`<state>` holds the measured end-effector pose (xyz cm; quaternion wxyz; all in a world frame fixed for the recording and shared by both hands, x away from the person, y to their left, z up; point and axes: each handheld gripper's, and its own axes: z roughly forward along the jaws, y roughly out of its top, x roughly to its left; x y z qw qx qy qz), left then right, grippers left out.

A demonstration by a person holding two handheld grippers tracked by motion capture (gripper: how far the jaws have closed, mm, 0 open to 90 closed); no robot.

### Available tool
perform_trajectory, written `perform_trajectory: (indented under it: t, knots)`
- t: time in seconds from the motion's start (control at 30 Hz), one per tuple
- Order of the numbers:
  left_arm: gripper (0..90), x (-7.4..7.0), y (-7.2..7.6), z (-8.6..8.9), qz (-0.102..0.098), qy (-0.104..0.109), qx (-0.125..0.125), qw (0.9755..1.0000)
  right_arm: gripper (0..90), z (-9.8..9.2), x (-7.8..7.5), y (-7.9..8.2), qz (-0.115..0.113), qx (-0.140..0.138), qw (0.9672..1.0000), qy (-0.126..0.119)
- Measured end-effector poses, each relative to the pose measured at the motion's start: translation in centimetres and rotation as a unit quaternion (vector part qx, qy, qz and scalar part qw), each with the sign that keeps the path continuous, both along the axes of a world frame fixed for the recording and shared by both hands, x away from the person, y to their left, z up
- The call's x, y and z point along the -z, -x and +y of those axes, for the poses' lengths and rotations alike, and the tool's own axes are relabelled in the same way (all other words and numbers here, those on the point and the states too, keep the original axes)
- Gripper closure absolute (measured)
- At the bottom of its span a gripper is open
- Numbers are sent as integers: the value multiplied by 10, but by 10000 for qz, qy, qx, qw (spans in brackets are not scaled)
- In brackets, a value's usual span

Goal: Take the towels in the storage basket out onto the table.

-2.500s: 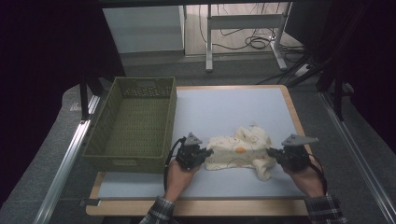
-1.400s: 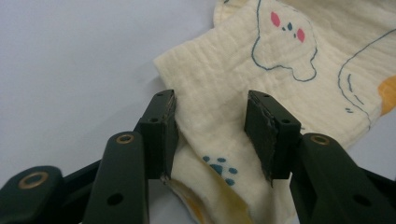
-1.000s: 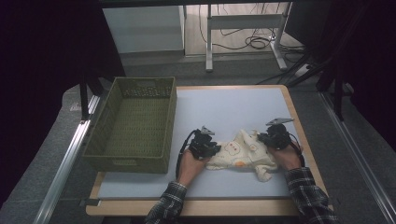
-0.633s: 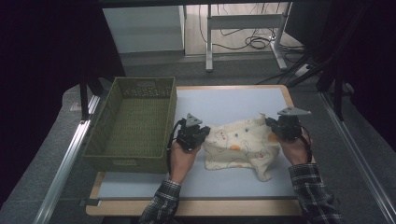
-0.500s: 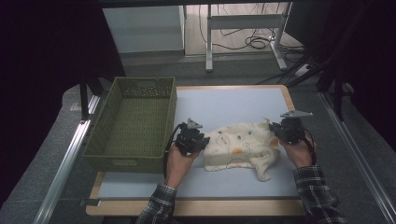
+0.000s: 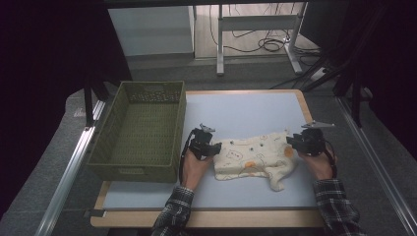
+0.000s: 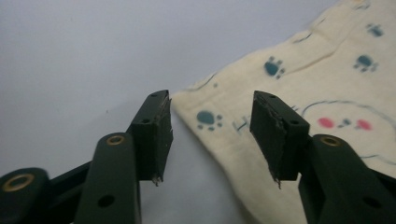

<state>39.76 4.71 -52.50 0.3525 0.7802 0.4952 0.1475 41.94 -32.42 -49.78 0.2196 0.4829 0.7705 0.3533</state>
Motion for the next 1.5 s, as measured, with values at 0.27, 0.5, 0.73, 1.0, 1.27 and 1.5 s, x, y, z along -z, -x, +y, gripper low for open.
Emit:
perform_trajectory:
  t: [0.27, 0.5, 0.73, 1.0, 1.27, 1.5]
  knots:
    - [583, 8, -1, -8, -103, -220, 274, 9993, 687, 10, 20, -3, 306, -97, 9994, 105]
    - [884, -8, -11, -11, -474, -303, 552, 9969, 883, 21, 12, 0, 105, -235, 9993, 284]
    - [764, -72, -53, -9, -1502, -492, -341, 9868, 827, 30, -32, -31, -592, 3, 9982, 23]
    - [410, -62, -32, -17, -1242, -265, -39, 9919, 603, 22, -36, -29, -427, -12, 9990, 150]
    - [389, -39, 7, -13, -817, -85, 455, 9956, 598, -2, -22, 5, -141, -82, 9998, 114]
    - [361, -17, 44, -9, -570, 41, 764, 9954, 592, -9, -8, 42, 94, -224, 9997, -35]
